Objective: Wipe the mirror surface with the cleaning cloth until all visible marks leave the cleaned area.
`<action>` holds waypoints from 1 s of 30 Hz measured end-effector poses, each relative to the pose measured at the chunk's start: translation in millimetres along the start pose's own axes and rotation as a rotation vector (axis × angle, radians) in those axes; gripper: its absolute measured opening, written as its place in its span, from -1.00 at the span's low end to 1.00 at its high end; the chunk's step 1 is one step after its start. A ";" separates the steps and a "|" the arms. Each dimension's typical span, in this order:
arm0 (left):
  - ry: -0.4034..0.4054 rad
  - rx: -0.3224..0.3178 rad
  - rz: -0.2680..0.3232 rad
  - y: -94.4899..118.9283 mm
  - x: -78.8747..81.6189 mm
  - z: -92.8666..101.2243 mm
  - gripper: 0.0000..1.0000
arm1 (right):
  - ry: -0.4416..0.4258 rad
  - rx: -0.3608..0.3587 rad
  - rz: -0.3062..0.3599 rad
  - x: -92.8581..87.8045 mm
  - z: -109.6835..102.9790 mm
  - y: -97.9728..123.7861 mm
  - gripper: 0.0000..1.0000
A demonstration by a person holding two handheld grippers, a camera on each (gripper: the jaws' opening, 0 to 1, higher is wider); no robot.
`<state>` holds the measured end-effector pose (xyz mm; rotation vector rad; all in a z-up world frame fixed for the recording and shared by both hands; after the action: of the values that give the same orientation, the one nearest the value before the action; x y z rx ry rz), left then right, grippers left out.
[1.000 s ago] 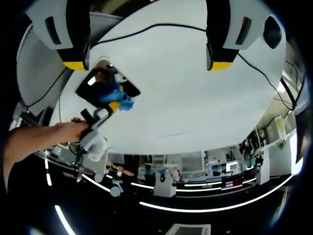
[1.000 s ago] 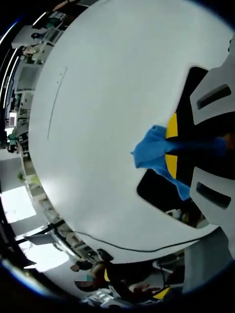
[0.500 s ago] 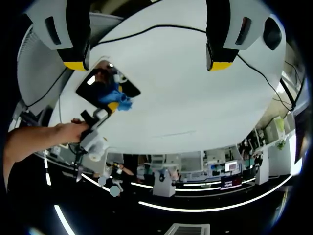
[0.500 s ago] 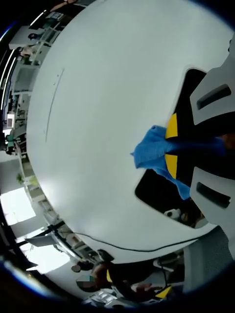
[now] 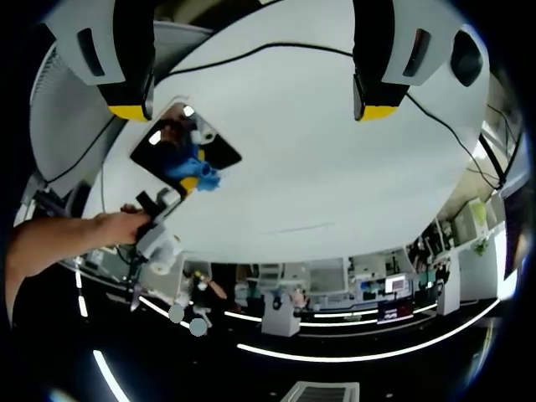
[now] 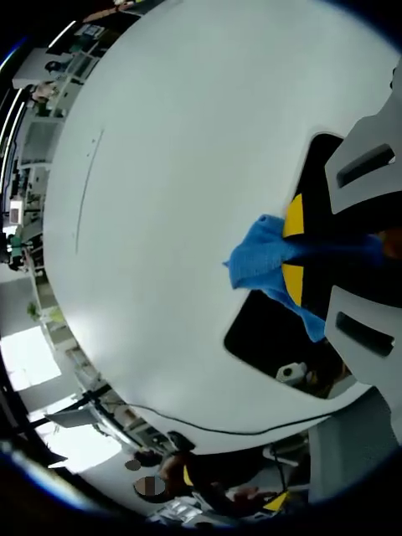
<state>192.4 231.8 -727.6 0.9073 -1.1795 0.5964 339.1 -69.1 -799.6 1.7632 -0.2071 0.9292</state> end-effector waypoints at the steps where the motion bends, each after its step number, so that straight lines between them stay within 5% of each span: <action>1: 0.000 0.000 0.000 0.1 0.0 -0.2 0.99 | -0.001 -0.002 -0.001 -0.3 1.2 0.3 -0.91; 7: 0.000 0.003 -0.001 0.5 0.4 0.4 0.99 | -0.068 -0.045 -0.024 -1.3 12.6 6.0 -0.91; 30: 0.004 0.016 0.002 4.2 0.4 -1.2 0.99 | -0.090 -0.044 -0.052 -1.8 28.9 9.1 -0.91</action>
<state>189.8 235.0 -726.1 0.9179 -1.1739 0.6101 346.9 -98.4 -797.4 1.7632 -0.2369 0.8034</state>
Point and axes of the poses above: the point that each gripper's makers call its tool centre point, and the gripper's own axes: y roughly backward along the fingers, z roughly to its right, x roughly out of its top, the point moved 8 cm from there along y, roughly backward along the fingers, and after that the axes turned 13 degrees about z, right-handed, at the moved point
